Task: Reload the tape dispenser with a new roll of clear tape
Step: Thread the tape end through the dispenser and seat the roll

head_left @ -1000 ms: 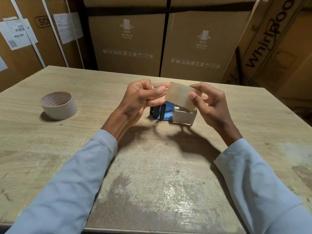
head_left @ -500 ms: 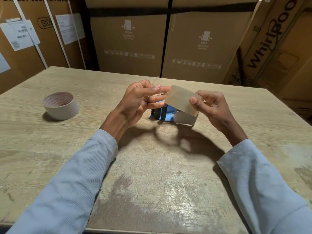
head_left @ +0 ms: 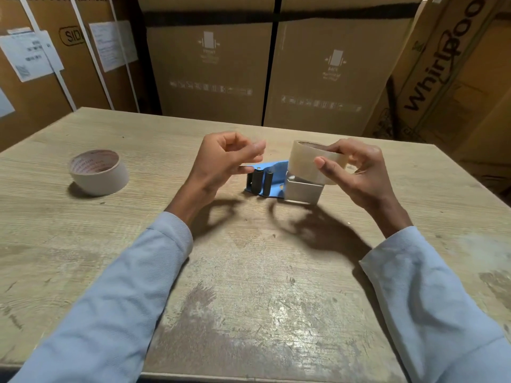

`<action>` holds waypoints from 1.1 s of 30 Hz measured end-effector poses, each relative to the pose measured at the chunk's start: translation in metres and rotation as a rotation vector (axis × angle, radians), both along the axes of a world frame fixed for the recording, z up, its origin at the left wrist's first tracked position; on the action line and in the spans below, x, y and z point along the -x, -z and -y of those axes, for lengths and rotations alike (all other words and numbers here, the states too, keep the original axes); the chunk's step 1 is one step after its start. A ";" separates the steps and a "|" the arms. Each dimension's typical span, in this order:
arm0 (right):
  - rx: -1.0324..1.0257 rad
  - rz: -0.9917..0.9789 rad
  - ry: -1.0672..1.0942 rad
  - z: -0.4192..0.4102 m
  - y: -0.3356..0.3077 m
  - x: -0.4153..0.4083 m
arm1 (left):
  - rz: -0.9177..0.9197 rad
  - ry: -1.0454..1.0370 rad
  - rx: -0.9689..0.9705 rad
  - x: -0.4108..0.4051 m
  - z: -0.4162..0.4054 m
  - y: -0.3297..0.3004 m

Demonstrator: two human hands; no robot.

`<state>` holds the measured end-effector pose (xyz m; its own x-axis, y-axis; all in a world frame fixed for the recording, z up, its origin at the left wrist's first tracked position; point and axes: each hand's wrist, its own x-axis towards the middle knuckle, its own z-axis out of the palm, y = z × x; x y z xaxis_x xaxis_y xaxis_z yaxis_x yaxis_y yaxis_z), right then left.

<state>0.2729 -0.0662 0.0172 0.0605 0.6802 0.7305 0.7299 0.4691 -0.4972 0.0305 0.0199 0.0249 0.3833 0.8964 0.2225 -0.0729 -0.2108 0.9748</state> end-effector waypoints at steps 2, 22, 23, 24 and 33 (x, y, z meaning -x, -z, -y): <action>-0.020 0.030 0.007 0.002 -0.001 -0.002 | -0.019 -0.063 -0.013 -0.001 -0.003 0.003; -0.167 0.314 0.162 0.002 -0.002 0.004 | -0.423 -0.200 -0.332 -0.001 -0.007 0.007; -0.173 0.312 0.161 0.003 -0.002 0.005 | -0.423 -0.216 -0.341 -0.001 -0.008 0.007; -0.178 0.310 0.161 0.003 -0.002 0.005 | -0.412 -0.232 -0.350 -0.001 -0.009 0.008; -0.076 0.254 0.260 -0.002 0.007 0.002 | -0.204 -0.137 -0.347 0.000 -0.015 0.001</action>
